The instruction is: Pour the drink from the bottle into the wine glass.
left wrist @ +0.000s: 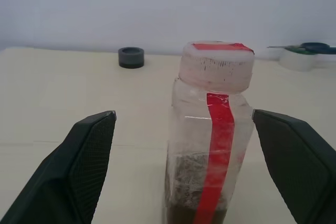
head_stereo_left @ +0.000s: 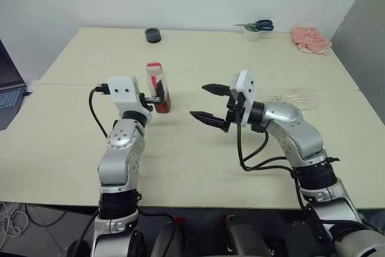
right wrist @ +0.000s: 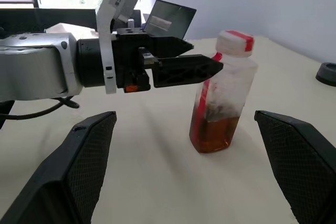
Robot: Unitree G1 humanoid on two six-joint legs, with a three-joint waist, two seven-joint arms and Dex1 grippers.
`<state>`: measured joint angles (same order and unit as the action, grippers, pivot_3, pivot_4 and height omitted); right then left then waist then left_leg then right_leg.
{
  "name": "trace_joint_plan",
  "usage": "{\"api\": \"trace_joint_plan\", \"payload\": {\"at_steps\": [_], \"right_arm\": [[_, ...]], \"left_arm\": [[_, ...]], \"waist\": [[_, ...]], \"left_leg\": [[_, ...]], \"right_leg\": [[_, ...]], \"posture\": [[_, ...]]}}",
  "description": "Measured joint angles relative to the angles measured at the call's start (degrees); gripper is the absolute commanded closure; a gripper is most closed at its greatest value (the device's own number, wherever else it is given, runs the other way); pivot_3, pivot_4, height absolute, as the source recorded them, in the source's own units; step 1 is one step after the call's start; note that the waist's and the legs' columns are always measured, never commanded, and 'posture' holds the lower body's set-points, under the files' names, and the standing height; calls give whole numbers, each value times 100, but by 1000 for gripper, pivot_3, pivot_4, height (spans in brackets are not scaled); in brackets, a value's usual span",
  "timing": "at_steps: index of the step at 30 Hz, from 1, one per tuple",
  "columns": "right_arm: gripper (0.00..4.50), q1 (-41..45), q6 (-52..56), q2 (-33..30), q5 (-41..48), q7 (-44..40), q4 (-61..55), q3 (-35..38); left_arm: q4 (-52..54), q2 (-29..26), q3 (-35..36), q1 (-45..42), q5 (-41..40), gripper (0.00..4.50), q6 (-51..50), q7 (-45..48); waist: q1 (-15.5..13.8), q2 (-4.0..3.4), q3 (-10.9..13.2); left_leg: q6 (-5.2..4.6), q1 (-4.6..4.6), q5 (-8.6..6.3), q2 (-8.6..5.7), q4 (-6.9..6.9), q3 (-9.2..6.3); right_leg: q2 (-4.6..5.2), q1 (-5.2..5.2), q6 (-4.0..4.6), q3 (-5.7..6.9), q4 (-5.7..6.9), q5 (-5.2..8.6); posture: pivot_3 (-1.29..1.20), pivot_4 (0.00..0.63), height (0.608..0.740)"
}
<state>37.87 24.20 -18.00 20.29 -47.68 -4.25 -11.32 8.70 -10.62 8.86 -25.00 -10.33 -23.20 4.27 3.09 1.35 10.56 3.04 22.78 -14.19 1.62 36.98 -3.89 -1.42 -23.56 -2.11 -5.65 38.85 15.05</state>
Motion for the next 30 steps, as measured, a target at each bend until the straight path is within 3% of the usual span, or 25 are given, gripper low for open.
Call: {"api": "trace_joint_plan", "payload": {"at_steps": [15, 24, 30], "right_arm": [[0, 5, -9, 12, -131, -4, 12, 0], [0, -33, -10, -76, -167, -21, 9, -2], [0, -34, -10, -69, -219, -75, 10, -26]], "left_arm": [[-440, -180, -156, -227, 130, 44, 340, 340], [112, 153, -320, 37, 149, 44, 156, 130], [-126, 370, -417, -311, 491, 44, 142, -389]], "waist": [[-4, 0, 0], [-17, 0, 0], [-20, 0, 0]], "left_leg": [[2, 3, 1, -1, -1, -10], [2, 4, 1, -8, 1, -14], [2, 4, 1, -9, 2, -15]], "right_leg": [[5, 0, 1, 10, 2, 0], [11, 1, 1, 13, 3, 0], [10, 2, 0, 13, 2, 0]], "posture": [[0, 150, 740], [0, 150, 740], [0, 150, 740]]}}
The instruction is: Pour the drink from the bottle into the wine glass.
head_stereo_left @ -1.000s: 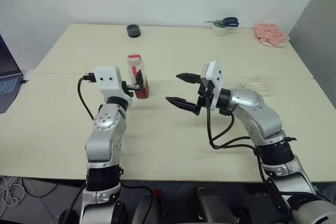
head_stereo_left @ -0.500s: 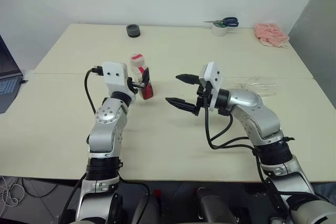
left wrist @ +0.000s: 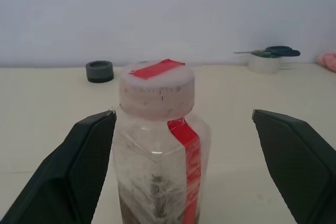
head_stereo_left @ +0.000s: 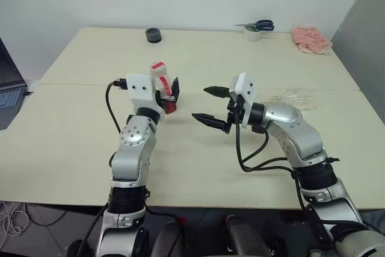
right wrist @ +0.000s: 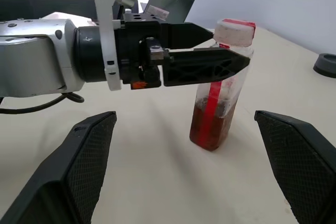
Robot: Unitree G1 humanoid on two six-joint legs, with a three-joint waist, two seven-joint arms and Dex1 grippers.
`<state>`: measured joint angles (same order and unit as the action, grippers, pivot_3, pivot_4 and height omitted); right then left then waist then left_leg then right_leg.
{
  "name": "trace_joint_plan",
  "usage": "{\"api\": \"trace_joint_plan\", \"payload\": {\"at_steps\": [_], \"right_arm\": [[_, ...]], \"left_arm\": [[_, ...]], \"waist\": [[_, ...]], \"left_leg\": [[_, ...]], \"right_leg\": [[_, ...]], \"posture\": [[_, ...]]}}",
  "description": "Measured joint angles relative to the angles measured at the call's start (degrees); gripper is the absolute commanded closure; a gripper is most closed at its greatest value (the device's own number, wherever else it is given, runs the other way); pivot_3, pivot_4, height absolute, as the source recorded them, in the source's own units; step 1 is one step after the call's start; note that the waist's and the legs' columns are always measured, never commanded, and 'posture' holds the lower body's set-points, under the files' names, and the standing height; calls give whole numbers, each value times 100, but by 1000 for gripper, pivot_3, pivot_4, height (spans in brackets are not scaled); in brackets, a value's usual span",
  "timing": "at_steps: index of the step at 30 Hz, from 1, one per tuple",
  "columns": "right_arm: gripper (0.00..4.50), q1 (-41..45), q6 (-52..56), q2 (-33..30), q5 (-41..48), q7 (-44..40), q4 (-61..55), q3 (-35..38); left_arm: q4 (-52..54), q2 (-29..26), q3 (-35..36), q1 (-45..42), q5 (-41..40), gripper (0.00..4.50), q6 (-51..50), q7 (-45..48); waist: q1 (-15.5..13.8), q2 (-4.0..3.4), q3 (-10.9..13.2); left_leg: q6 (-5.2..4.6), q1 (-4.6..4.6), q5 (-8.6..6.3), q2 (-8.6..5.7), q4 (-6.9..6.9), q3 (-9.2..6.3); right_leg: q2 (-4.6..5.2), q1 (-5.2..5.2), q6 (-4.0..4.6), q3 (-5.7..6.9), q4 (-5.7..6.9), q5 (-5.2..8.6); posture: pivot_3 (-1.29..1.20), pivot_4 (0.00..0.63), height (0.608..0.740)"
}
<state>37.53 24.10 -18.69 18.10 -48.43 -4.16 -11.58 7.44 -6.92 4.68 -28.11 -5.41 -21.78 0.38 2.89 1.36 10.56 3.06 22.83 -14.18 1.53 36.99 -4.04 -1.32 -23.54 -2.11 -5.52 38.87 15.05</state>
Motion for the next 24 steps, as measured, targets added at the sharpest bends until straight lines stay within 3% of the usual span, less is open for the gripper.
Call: {"api": "trace_joint_plan", "payload": {"at_steps": [11, 24], "right_arm": [[0, -1, -3, -2, -63, -6, 0, -34], [0, -6, -3, -2, -66, 3, -30, -36]], "left_arm": [[-518, 343, -29, -269, 417, 44, 3, -754], [-1769, 497, -27, -745, 763, 44, 720, -1240]], "waist": [[-11, 0, 0], [-11, 0, 0]], "left_leg": [[1, 0, 0, -3, 1, -3], [1, 2, 1, -4, 0, -3]], "right_leg": [[2, 1, 0, 2, 1, 0], [3, 1, 0, 3, 0, -1]], "posture": [[0, 150, 740], [0, 150, 740]]}}
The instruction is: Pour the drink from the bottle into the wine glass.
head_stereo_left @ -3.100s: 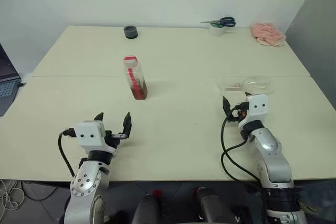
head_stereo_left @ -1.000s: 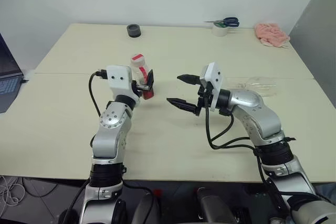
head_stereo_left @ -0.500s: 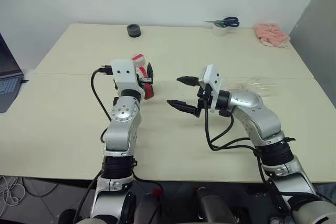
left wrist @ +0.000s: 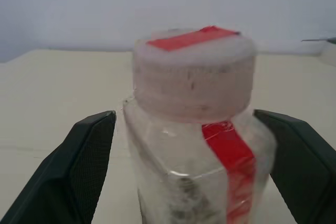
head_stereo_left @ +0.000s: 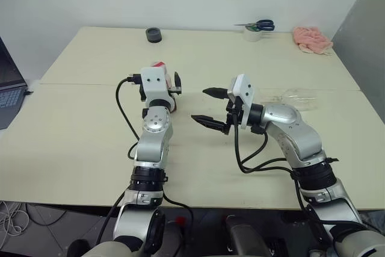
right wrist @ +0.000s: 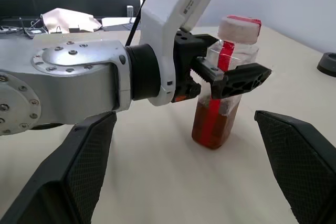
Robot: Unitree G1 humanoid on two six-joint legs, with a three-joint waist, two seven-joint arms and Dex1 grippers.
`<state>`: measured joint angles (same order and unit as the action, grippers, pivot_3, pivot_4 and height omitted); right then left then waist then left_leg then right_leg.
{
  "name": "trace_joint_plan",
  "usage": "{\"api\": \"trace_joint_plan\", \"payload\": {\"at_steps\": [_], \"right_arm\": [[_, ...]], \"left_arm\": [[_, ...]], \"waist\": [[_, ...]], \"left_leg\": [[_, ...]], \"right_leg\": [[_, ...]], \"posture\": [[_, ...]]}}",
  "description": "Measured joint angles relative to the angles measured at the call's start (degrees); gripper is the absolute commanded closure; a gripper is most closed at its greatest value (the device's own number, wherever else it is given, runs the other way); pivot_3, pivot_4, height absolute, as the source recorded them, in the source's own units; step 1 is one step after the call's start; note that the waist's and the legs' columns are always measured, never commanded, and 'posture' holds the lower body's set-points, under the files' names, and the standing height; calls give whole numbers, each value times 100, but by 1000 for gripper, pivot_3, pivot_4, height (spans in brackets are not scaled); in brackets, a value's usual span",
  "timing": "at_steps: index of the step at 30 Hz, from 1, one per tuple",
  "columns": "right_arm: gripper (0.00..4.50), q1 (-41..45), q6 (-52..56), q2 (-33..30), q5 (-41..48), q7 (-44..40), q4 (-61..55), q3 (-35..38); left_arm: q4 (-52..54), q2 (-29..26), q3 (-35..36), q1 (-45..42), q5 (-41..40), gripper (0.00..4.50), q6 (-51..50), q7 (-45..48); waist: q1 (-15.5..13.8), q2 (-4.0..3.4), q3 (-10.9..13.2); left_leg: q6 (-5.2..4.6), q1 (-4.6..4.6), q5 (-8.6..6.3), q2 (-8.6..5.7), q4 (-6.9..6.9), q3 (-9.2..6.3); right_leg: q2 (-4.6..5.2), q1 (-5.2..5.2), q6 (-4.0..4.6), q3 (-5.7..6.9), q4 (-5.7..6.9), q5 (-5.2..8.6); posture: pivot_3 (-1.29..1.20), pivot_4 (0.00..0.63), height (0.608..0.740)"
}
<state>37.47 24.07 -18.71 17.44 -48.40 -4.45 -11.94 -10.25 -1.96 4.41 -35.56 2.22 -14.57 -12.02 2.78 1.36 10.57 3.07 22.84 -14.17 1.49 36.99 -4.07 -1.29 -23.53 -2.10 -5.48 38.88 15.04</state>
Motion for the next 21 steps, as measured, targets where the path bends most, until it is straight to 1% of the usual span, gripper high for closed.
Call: {"api": "trace_joint_plan", "payload": {"at_steps": [10, 13, 16, 19, 20, 21], "right_arm": [[0, -37, 0, -7, 0, 26, -125, 0], [0, -40, 1, -11, 0, 53, -160, 0], [0, -49, 1, -12, -2, 62, -161, -1], [0, -106, 1, -21, -46, 66, -168, -35], [0, -122, 1, -24, -48, 66, -168, -57], [0, -137, 1, -23, -49, 66, -168, -68]], "left_arm": [[-157, 148, -16, -45, 60, 44, 253, -130], [-157, 163, -15, -64, 60, 623, 265, -124], [-160, 163, -7, -69, 61, 1494, 281, -123], [-168, 161, -16, -69, 62, 2127, 313, -108], [-183, 161, -15, -69, 62, 2289, 329, -109], [-194, 160, -14, -69, 63, 2308, 350, -109]], "waist": [[-4, 0, 0], [-4, 0, 0], [-4, 0, 0], [-3, 0, 0], [-2, 0, 0], [-3, 0, 0]], "left_leg": [[1, 0, 0, -1, 0, 0], [1, 0, 0, -1, 0, 0], [1, 0, 1, -2, 0, 0], [1, 1, 0, -2, 0, 0], [1, 0, 1, -2, 0, 0], [1, 0, 1, -1, 0, -1]], "right_leg": [[2, 0, 0, 1, 1, 0], [2, 0, 0, 1, 1, 0], [2, 0, 0, 1, 1, 0], [3, 0, 0, 0, 1, 0], [2, 0, 0, 1, 1, 0], [2, 0, 0, 1, 1, 0]], "posture": [[0, 150, 740], [0, 150, 740], [0, 150, 740], [0, 150, 740], [0, 150, 740], [0, 150, 740]]}}
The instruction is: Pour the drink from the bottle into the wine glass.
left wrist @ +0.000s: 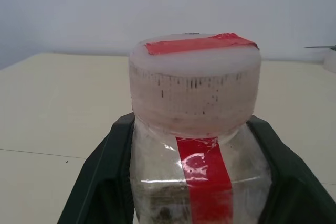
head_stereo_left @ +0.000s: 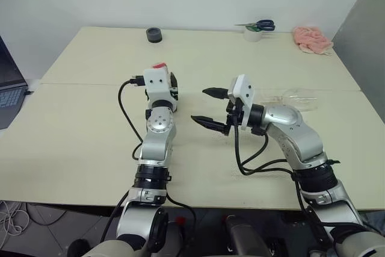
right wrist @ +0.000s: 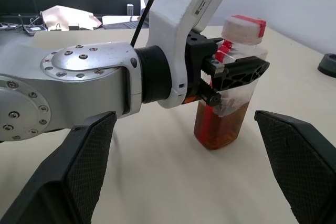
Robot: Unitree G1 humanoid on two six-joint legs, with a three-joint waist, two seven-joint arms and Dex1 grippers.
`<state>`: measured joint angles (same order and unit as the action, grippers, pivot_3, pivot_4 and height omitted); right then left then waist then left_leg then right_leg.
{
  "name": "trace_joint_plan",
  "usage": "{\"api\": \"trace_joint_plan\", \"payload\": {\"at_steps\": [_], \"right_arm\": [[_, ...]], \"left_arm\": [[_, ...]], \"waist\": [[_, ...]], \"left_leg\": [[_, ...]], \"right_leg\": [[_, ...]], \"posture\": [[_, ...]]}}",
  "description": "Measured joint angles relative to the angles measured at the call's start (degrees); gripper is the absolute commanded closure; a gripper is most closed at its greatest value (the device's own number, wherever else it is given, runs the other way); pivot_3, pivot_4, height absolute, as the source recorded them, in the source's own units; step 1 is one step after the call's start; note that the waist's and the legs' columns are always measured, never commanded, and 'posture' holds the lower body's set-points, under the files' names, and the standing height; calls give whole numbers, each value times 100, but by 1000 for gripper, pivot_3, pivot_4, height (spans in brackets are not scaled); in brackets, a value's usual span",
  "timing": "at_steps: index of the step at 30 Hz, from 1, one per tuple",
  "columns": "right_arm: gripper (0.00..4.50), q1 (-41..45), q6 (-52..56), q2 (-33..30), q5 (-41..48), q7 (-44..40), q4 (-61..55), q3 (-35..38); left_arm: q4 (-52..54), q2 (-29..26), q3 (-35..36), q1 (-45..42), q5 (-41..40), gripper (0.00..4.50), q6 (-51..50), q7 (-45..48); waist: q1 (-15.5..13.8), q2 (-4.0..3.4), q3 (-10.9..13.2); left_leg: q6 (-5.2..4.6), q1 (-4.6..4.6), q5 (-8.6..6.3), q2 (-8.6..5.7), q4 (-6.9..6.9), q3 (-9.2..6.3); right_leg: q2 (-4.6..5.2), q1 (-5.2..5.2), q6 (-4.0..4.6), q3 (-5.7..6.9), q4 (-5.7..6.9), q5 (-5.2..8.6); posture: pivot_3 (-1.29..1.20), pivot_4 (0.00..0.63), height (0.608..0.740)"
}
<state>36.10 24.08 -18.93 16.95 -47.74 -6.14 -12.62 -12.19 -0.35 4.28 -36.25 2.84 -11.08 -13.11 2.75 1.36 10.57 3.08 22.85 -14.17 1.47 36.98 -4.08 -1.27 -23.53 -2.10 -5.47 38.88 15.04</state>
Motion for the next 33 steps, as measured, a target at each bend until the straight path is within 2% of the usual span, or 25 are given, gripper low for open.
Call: {"api": "trace_joint_plan", "payload": {"at_steps": [11, 15, 20, 22, 28, 33], "right_arm": [[0, 9, 68, 85, 28, 79, -34, 19], [0, 470, 527, 171, 189, 409, -33, 254], [0, 1485, 1776, 89, 927, 591, -284, 892], [0, 1728, 2144, 142, 1159, 637, -393, 945], [0, 1906, 3144, 227, 1362, 977, -485, 730], [0, 1892, 3295, 551, 1256, 1461, -519, 517]], "left_arm": [[55, -357, 75, 103, -49, 2308, 13, 197], [440, -828, 179, 472, -555, 2309, 16, 1137], [1686, -2057, 462, 1353, -1954, 2312, -514, 3258], [1952, -2299, 544, 1395, -2331, 2312, -701, 3751], [2376, -2465, 372, 1410, -2725, 2312, -1054, 4356], [2597, -2389, -33, 1413, -2763, 2312, -1264, 4505]], "waist": [[12, 0, 0], [47, -1, 1], [61, -8, 6], [34, -8, 6], [-8, -8, 6], [31, -8, 6]], "left_leg": [[1, -1, 0, 2, -1, -1], [8, -2, 5, 4, -1, -3], [12, 7, 6, 11, -10, -15], [10, 11, 6, 9, -11, -25], [10, 11, 6, -1, -1, -20], [10, 10, 6, 11, -6, -23]], "right_leg": [[0, 0, 1, 1, 2, 0], [-1, -5, 2, 3, 9, -1], [-2, -15, 19, 23, 10, 8], [-1, -12, 21, 34, 7, 10], [10, -2, 18, 30, 0, 9], [-3, -9, 19, 33, 7, 10]], "posture": [[0, 150, 740], [0, 150, 740], [0, 150, 740], [0, 150, 740], [0, 150, 740], [0, 150, 740]]}}
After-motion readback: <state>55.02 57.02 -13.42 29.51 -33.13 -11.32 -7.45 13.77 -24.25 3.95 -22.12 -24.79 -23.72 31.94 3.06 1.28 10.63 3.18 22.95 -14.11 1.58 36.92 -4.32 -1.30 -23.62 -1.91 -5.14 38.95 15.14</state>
